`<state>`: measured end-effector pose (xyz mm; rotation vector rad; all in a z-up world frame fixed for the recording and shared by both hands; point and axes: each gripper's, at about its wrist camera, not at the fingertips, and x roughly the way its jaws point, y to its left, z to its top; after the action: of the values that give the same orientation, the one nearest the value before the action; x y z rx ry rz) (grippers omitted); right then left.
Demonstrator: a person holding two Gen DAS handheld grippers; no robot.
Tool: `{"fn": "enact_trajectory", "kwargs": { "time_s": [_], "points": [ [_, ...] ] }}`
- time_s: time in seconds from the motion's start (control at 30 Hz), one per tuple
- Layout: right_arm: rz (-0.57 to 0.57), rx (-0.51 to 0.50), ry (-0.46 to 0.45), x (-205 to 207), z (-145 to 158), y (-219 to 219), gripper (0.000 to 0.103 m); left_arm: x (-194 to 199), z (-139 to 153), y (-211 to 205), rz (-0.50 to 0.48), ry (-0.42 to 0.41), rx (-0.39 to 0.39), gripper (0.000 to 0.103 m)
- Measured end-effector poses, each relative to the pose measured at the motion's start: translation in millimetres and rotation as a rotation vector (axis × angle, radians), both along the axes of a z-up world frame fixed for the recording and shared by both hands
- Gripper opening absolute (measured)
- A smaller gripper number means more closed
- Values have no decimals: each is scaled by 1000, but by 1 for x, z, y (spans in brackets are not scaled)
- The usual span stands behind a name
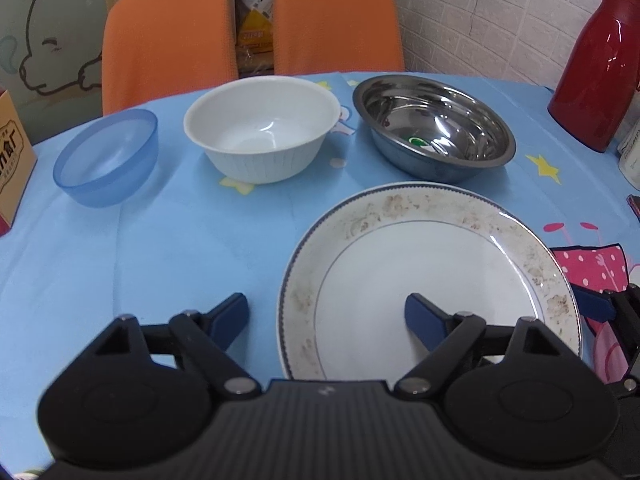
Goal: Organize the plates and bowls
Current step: 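Grasp the rim of the gold-rimmed white plate with the left gripper, then carry the gold-rimmed plate onto the plate stack and open the left gripper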
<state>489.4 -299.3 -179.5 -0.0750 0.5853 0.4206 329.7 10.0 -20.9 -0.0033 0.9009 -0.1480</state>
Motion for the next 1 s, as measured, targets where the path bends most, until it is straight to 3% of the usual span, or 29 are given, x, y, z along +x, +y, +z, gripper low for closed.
{"fn": "enact_trajectory", "kwargs": {
  "time_s": [0.1, 0.2, 0.27, 0.4, 0.57, 0.8, 1.0],
  "points": [
    [35, -5, -7, -5, -1, 14, 90, -3, 2, -8, -29, -23, -16, 70],
    [-15, 4, -2, -5, 1, 19, 88, 0, 6, -8, -10, 15, -18, 68],
    [-21, 31, 10, -8, 6, 17, 88, -6, 15, -8, -26, 0, -19, 61],
    [-12, 46, -38, -29, 22, 19, 89, -27, 37, -2, -36, -78, 7, 61],
    [10, 58, -60, -54, 31, 29, 89, -58, 50, 21, -14, -93, 7, 60],
    [138, 83, -73, -111, 37, 71, 89, -127, 66, 87, 120, -121, 37, 60],
    [259, 92, -60, -157, 31, 114, 89, -182, 62, 139, 225, -117, 64, 60]
  ]
}}
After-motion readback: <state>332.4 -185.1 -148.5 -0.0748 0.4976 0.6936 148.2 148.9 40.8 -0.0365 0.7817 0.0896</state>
